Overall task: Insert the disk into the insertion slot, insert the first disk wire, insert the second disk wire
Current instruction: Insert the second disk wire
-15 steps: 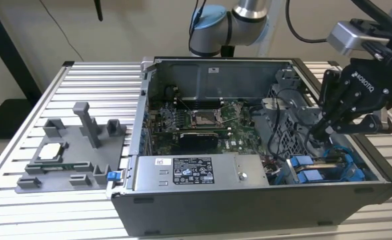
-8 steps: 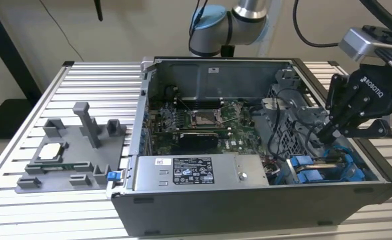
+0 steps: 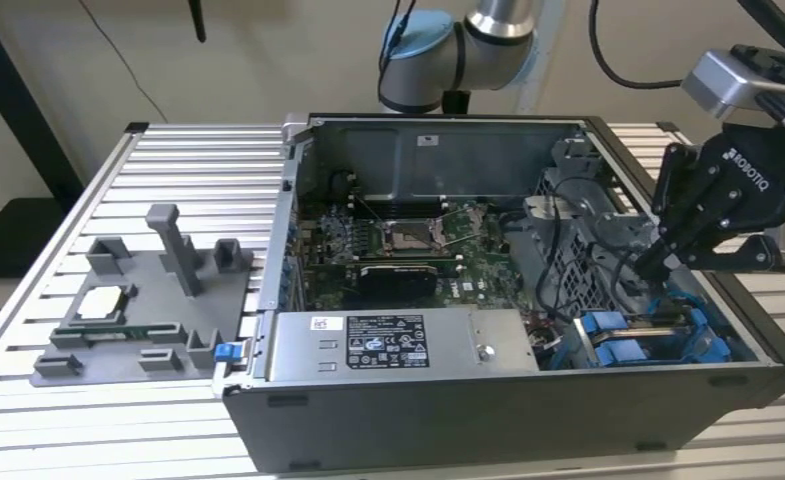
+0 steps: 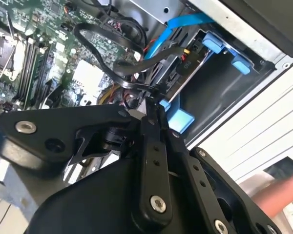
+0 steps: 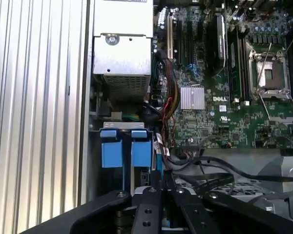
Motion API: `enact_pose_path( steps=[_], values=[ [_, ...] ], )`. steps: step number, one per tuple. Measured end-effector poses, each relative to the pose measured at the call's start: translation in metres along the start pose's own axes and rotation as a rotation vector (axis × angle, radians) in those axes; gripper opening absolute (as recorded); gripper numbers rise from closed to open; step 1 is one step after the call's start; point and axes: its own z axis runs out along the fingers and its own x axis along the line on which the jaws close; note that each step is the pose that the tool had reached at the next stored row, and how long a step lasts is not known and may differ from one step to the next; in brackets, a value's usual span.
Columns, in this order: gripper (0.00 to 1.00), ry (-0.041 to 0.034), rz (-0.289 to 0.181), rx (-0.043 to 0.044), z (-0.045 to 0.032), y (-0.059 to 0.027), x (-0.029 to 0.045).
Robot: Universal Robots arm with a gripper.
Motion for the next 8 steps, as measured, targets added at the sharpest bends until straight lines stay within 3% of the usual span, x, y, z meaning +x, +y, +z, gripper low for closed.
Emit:
enact_pose_path(
  steps=[1,2,5,8],
  values=[
    [0.00,-0.0001,0.000,0.0050,-0.0012,0.0006,-0.0001],
    [1.00,-0.0006,-0.001,0.0127,-0.0017,0.0011,-0.0002],
    [1.00,-0.0013,-0.003,0.0408,-0.0031,0.0023,-0.0003],
    [1.00,-0.0028,-0.007,0.0940,-0.0032,0.0026,-0.0002]
  ],
)
